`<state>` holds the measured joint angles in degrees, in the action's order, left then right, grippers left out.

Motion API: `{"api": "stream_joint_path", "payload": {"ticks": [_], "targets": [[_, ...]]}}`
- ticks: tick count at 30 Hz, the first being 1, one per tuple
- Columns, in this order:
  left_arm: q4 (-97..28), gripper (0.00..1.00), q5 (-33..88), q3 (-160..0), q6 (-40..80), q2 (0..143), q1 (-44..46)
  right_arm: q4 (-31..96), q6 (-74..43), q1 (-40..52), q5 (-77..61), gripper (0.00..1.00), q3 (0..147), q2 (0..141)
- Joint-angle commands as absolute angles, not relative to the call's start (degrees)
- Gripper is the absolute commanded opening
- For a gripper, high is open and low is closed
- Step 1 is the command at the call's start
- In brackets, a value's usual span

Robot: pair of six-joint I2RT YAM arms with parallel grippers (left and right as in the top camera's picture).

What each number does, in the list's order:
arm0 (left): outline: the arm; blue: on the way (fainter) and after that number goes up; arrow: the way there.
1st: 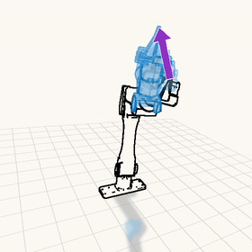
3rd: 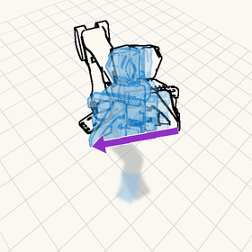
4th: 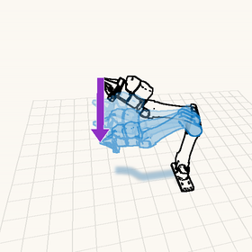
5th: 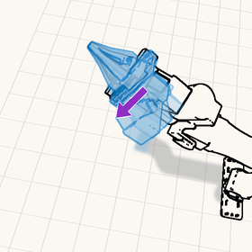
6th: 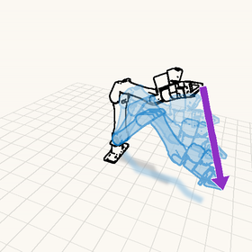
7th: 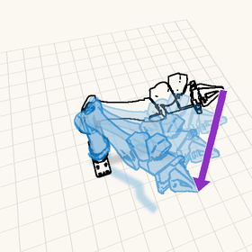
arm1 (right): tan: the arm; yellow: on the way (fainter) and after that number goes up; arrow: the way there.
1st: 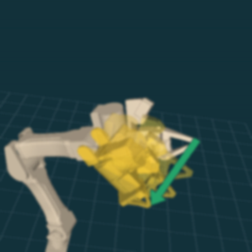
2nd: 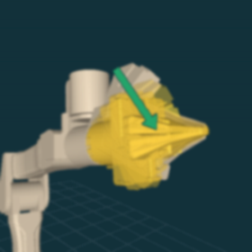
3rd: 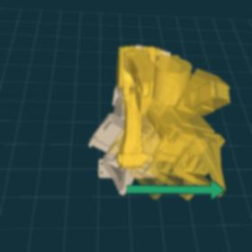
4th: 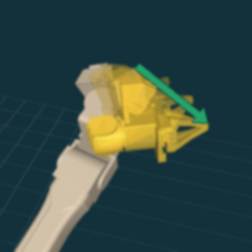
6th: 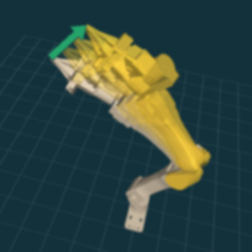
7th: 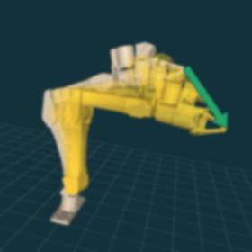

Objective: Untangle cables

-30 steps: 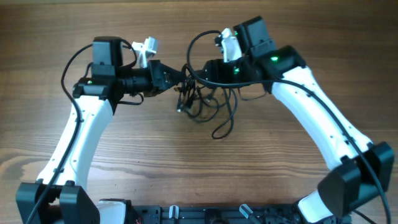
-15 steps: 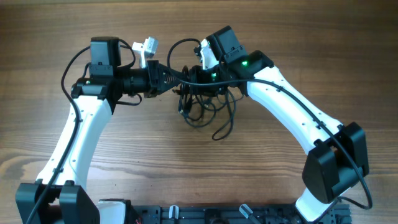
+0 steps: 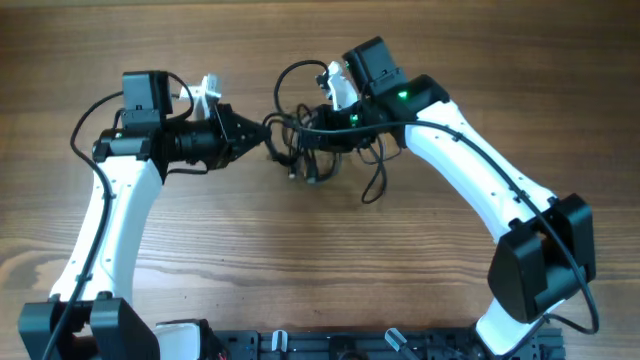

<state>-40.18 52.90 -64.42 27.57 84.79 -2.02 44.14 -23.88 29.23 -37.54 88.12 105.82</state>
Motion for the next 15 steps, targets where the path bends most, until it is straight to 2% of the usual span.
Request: {"api": "stream_joint_path", "payload": {"ticks": [1,12,15], "targets": [[-44.64,0.04,37.82,-64.84,26.02,84.16,-2.74,44.18,-15.25,29.02,-47.22,0.04,88.40,105.34],[-47.44,0.04,31.44,-64.73,24.23,84.18,1.50,42.72,-12.16,28.73,-53.32,0.04,88.40,101.38],[-47.46,0.04,27.11,-64.73,24.23,84.20,3.79,42.00,-11.94,26.83,-62.15,0.04,88.40,100.88]]}}
